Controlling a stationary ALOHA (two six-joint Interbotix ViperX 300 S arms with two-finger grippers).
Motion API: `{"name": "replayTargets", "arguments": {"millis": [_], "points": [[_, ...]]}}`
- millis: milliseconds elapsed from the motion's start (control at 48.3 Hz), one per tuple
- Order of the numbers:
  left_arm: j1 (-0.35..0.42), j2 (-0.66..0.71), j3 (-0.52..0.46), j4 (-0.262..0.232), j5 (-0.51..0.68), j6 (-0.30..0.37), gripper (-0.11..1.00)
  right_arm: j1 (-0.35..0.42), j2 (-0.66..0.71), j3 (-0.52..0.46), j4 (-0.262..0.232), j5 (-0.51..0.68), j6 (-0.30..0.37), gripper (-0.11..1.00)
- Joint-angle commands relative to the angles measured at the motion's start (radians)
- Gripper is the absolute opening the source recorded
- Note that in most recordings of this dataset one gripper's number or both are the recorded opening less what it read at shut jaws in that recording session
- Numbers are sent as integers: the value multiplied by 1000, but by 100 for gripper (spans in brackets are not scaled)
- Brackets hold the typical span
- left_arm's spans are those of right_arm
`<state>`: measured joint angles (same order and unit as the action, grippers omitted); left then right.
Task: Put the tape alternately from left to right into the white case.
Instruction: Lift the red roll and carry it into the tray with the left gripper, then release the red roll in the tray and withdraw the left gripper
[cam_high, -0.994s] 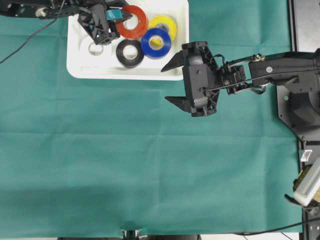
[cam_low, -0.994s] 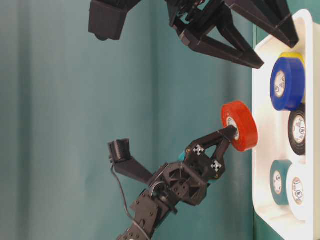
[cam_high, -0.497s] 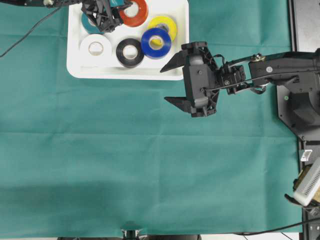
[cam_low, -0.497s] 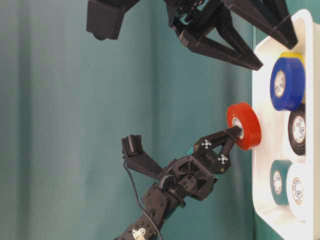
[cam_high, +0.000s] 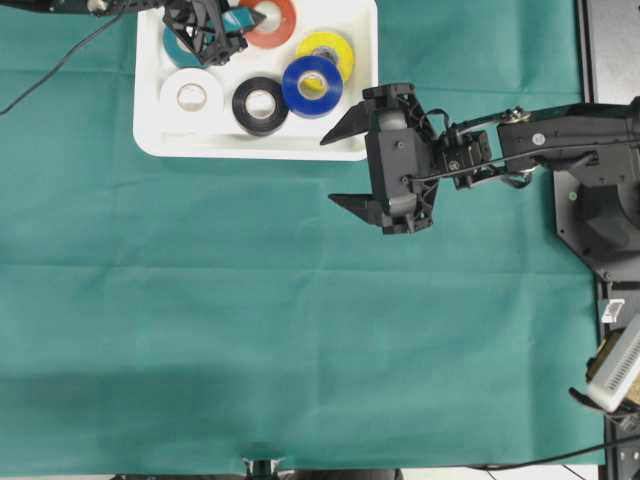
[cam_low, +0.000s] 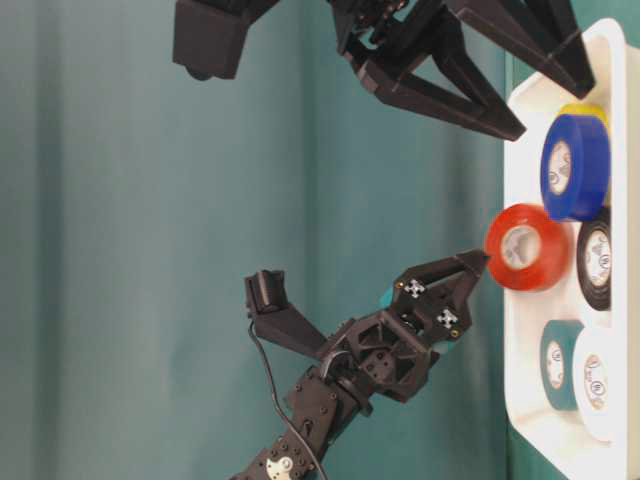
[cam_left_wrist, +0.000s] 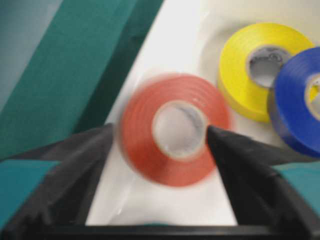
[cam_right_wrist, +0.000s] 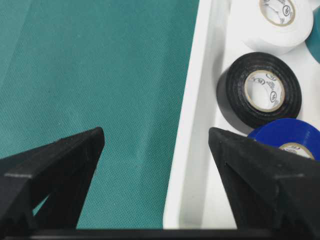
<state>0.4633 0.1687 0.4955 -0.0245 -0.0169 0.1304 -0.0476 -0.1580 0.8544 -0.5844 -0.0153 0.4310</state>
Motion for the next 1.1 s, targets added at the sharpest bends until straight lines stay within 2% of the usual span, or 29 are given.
{"name": "replayTargets", "arguments": {"millis": [0, 559, 1077], "points": [[0, -35, -6, 2, -8, -2, 88, 3, -14, -8, 0, -8, 0, 70], [-26, -69, 20, 0, 3, -2, 86, 3, -14, -8, 0, -5, 0, 70], [-153, -155, 120, 2, 2, 0, 85, 2, -14, -11, 0, -8, 0, 70]]}}
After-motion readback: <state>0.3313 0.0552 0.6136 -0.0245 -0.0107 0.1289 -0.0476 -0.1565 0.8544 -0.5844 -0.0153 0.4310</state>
